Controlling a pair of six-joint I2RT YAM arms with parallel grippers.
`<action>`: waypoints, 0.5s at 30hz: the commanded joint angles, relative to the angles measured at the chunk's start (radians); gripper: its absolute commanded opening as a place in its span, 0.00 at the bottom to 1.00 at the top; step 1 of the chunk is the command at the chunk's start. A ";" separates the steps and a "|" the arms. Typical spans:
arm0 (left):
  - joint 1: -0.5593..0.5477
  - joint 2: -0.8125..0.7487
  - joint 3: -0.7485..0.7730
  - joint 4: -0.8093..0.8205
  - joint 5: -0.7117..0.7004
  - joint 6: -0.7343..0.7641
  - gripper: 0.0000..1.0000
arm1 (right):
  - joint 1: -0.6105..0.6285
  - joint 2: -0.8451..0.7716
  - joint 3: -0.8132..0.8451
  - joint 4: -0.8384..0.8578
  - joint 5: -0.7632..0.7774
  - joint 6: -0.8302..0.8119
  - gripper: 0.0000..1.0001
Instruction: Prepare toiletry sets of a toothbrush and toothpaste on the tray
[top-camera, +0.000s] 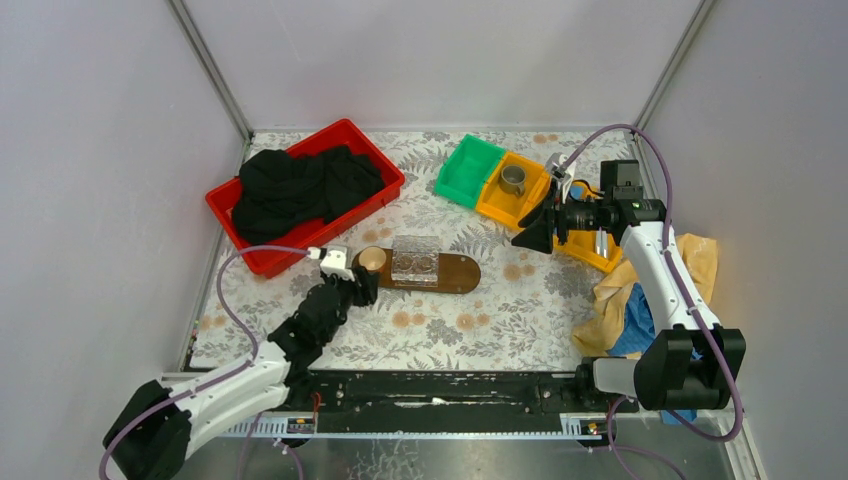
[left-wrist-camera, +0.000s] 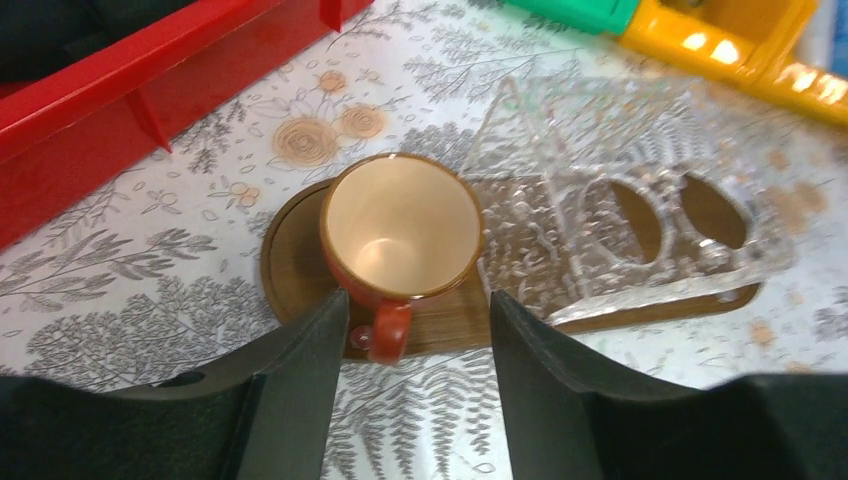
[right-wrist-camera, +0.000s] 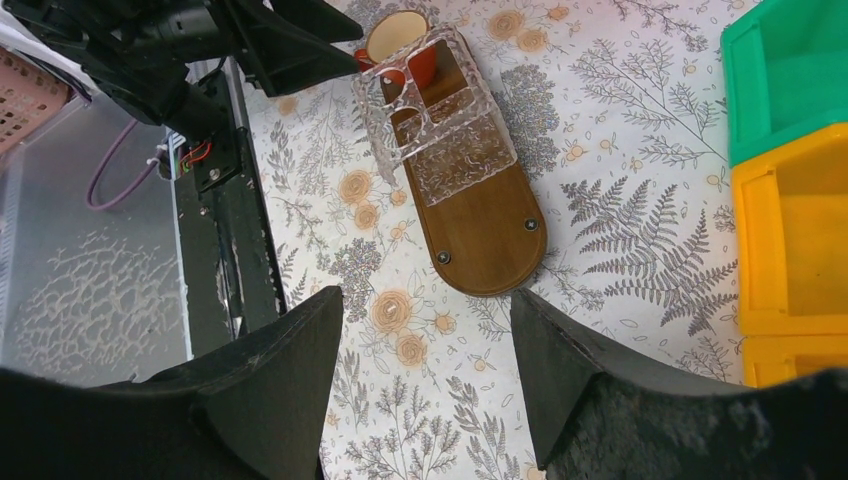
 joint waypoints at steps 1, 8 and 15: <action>0.005 -0.094 0.078 -0.122 0.027 -0.063 0.65 | -0.006 -0.019 0.010 0.001 -0.015 -0.023 0.70; 0.006 -0.283 0.207 -0.364 0.078 -0.120 0.94 | -0.007 -0.009 0.033 0.009 0.065 -0.025 0.70; 0.008 -0.241 0.441 -0.460 0.221 -0.147 1.00 | 0.007 0.128 0.188 -0.028 0.211 -0.012 0.69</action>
